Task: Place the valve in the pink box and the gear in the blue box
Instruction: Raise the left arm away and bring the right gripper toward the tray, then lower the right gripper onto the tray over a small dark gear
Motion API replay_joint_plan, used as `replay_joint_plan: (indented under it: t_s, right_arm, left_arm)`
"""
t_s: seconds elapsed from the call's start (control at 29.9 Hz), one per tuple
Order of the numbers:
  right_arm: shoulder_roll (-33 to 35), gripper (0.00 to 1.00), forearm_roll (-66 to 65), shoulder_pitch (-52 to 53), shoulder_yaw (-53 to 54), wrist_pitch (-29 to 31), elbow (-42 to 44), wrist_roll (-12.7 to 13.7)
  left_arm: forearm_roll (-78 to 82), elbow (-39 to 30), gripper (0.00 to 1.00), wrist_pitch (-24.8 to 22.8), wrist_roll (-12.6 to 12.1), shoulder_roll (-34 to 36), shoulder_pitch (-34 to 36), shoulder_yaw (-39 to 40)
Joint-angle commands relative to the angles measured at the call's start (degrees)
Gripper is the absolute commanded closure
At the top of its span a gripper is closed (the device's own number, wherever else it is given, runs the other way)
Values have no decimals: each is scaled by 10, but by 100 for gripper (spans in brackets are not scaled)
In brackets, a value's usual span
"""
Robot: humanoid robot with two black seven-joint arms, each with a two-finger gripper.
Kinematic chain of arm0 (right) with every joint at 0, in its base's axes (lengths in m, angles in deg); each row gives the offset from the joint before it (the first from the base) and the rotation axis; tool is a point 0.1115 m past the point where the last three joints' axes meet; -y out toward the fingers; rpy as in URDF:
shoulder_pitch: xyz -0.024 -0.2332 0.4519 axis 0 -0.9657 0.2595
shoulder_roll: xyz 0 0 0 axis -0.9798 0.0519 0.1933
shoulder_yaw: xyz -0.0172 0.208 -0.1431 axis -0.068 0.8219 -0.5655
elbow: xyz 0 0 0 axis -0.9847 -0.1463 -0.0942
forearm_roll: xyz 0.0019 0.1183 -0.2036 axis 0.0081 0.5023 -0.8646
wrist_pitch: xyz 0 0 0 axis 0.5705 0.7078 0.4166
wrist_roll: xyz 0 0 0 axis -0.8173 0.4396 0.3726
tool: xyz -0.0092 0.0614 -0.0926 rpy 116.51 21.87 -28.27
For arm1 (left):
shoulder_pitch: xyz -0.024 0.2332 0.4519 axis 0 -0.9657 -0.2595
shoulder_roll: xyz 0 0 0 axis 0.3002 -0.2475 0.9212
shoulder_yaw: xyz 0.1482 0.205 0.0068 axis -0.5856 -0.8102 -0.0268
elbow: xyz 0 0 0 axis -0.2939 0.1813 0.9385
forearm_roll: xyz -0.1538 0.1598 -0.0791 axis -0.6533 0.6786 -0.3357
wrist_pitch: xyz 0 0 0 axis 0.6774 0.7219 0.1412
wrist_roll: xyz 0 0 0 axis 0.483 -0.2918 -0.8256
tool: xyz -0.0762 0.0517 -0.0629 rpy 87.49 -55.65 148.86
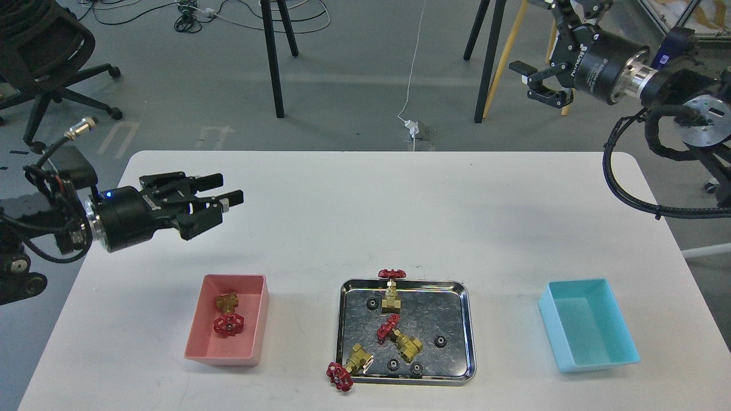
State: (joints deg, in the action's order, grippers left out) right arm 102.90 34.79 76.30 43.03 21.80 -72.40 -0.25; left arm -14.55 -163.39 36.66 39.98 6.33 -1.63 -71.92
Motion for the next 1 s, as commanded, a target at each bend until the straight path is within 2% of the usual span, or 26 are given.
replay_joint_plan:
  t_s: [0.0,0.1,0.2,0.27,0.37,0.53,0.8,0.87,0.97]
  right_arm:
    - [6,1,-184,-2,-8,0,-51,-1]
    - [14,1,-331,-12,-15,0,-114,-1]
    - [21,1,-462,-22,-56,0,-199,-2]
    - [35,1,-532,-22,-95,0,-265,-2]
    - [41,1,-620,-11,-163,0,-355,-1]
    - [47,1,-716,6,-239,0,-401,-1]
    - [35,3,-792,22,-318,0,-447,0]
    - [34,8,-810,22,-339,0,-472,3]
    - [39,22,-855,7,-358,0,-491,3]
  left_arm:
    - [-150,-24,37,-66,0,-4,-8,112]
    - [-305,-37,33,-123,0,-31,-10,196]
    - [-459,-38,29,-208,0,-75,-32,281]
    - [-554,-32,20,-262,0,-124,-58,354]
    - [-603,3,15,-321,0,-210,-105,448]
    - [-602,87,11,-335,0,-342,-167,518]
    - [-602,111,8,-328,0,-396,-180,523]
    - [-601,120,7,-328,0,-407,-180,524]
    - [-601,126,7,-327,0,-417,-180,524]
